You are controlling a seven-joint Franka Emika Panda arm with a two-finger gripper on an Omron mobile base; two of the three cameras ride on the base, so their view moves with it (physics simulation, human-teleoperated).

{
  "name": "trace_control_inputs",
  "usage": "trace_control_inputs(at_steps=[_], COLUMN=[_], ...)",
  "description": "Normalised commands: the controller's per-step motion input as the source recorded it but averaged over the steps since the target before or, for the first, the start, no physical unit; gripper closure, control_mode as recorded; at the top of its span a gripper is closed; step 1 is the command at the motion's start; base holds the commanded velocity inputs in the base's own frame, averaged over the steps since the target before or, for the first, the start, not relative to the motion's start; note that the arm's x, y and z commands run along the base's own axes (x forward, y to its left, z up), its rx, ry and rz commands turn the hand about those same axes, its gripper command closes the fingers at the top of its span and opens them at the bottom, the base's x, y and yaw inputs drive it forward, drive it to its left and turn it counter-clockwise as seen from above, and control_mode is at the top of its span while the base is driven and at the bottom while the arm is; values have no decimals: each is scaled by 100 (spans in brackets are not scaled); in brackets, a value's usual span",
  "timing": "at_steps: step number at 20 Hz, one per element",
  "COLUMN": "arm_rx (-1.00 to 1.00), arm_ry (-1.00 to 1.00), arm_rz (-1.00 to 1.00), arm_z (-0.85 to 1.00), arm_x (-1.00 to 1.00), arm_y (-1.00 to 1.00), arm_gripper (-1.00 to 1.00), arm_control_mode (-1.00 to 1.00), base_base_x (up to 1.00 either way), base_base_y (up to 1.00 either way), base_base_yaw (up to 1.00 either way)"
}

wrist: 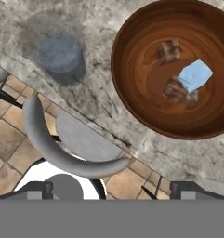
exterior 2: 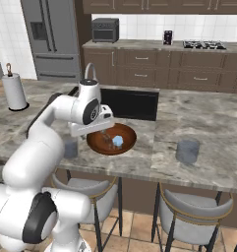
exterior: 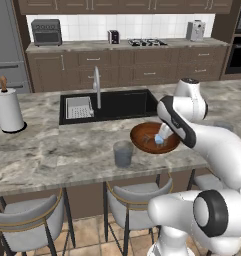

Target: There are four ice cubes in the ice bowl. Place two ice cubes in each glass of water.

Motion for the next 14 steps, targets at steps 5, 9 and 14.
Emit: trace_control_inputs(at_steps=[5,9,14], arm_rx=[0,0,0], arm_ry=[2,0,-5], arm_rz=[1,2,2], arm_z=[-17,-22,-32], arm_x=[32,25,21], arm_y=[0,0,0], arm_gripper=[-100,-100,-100], arm_control_mode=[-100,-100,-100], base_base_x=[0,0,0], base_base_y=[0,0,0], base_base_yaw=[0,0,0])
